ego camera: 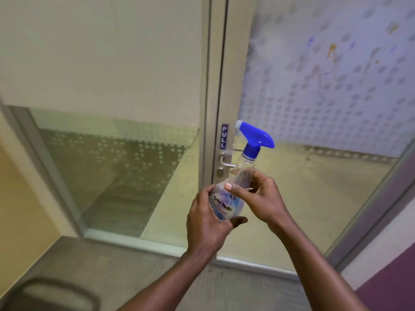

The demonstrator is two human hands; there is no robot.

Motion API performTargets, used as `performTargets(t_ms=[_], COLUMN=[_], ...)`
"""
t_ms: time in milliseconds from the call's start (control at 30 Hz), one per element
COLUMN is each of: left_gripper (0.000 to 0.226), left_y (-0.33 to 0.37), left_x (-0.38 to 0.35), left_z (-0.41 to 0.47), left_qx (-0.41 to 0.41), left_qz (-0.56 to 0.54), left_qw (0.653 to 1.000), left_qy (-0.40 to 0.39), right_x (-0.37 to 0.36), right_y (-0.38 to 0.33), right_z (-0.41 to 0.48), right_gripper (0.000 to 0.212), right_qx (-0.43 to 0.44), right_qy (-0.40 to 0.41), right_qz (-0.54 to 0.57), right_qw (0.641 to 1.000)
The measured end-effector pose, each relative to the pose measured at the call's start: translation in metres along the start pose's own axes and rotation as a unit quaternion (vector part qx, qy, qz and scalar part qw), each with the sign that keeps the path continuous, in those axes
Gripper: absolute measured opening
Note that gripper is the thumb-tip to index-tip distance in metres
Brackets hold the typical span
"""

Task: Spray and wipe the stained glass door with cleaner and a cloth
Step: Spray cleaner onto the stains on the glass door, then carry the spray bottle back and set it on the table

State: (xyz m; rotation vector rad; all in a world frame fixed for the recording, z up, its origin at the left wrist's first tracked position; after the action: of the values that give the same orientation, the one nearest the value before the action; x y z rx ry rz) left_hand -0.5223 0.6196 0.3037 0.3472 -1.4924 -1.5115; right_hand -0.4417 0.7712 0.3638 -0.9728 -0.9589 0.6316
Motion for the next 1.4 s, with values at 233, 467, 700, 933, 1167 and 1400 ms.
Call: performTargets(t_ms=[233,467,700,933,1167,1400], left_gripper=[0.123,0.084,0.069,0.063,0.064,0.06], left_y=[-0.06,-0.119,-0.153,-0.166,-0.166,-0.154], left_x=[0.083,0.152,0.205,0.231,0.237,0.25], left_z=[-0.073,-0.148,-0.223,-0.305,-0.396,-0.507], left_qx=[0.034,0.095,0.166,0.244,0.321,0.377], left_qz=[-0.017,0.016,0.036,0.036,0.034,0.067], left_qw=[0.999,0.993,0.973,0.932,0.871,0.806], left_qy=[0.026,0.071,0.154,0.267,0.371,0.451], right_x=[-0.111,-0.207,-0.297,-0.374,-0.439,-0.517], right_y=[-0.015,-0.014,-0.015,-0.04,-0.059,-0.093], right_z=[-0.017,-0.041,-0.057,-0.081,-0.132,-0.22], right_gripper=[0.028,0.048,0.04,0.04,0.047,0.043], right_qx=[0.001,-0.013,0.002,0.041,0.084,0.127], right_qy=[-0.104,-0.208,-0.317,-0.472,-0.575,-0.659], right_qz=[0.001,0.089,0.151,0.156,0.148,0.132], right_qw=[0.995,0.974,0.937,0.867,0.8,0.73])
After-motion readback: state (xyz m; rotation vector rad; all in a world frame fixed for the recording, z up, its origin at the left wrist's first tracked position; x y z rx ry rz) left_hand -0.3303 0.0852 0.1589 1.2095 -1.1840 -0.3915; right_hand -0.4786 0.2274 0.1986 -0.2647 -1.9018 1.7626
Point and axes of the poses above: each hand's wrist, its own z-axis towards the middle knuckle, its own x-axis out of the back of the hand, y = z × x, the point moved 8 cm from there along z, towards the middle knuckle, and after that the axes turned 13 degrees about -y, right-handed, at the moved point
